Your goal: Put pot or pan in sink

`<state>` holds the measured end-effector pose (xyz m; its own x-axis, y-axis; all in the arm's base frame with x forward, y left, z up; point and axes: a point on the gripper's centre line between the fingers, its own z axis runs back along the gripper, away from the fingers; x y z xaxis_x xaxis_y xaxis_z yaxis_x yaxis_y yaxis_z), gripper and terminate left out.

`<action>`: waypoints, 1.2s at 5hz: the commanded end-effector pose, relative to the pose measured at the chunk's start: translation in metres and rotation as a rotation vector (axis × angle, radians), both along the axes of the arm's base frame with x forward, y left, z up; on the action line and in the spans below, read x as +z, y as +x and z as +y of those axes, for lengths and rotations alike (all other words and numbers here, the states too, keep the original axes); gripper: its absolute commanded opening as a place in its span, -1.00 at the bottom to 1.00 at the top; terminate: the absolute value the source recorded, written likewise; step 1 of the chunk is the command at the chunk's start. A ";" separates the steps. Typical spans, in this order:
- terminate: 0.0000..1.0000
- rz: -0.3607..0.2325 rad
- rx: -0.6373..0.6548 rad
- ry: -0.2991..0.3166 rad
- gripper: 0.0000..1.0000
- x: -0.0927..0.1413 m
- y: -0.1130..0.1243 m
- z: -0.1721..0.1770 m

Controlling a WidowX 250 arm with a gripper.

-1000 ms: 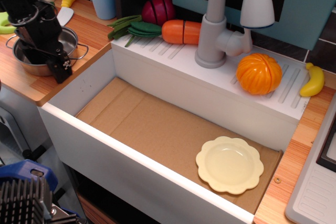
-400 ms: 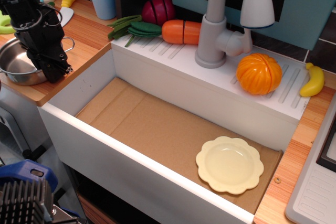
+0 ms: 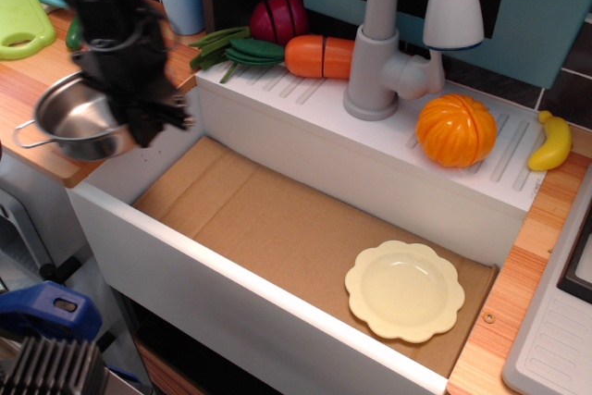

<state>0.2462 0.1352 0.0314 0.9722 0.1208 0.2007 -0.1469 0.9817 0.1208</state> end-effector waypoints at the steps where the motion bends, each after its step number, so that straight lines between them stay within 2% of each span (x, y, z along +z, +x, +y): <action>1: -1.00 -0.097 0.047 0.041 -1.00 0.011 0.018 -0.031; 2: -1.00 -0.117 0.064 -0.013 -1.00 0.000 0.027 -0.045; 4: -1.00 -0.167 0.093 -0.172 -1.00 -0.040 0.043 -0.063; 5: -1.00 -0.203 0.063 -0.268 1.00 -0.056 0.044 -0.067; 6: -1.00 -0.203 0.063 -0.268 1.00 -0.056 0.044 -0.067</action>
<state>0.2866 0.0653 -0.0315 0.9118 0.2625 0.3157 -0.2122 0.9596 -0.1850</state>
